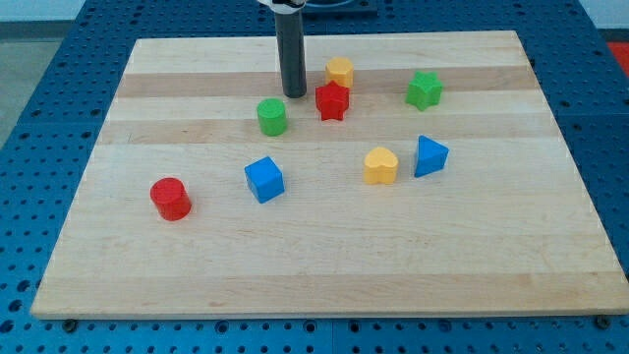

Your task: Place the green circle above the blue cube

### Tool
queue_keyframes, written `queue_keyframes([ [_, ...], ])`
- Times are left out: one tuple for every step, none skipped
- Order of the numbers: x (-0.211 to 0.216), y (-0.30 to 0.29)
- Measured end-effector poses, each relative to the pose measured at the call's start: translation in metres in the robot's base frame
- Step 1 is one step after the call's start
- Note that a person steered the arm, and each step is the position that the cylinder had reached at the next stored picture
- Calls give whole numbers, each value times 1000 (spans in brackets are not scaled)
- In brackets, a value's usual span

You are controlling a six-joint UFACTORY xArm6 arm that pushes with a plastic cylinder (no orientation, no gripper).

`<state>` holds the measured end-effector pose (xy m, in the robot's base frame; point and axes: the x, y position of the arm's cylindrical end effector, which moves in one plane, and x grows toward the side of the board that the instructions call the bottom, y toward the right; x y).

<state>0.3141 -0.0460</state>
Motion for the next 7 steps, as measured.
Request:
queue_keyframes([
  [30,2],
  [32,2],
  [26,4],
  [22,20],
  [22,-12],
  [22,-12],
  [20,-51],
])
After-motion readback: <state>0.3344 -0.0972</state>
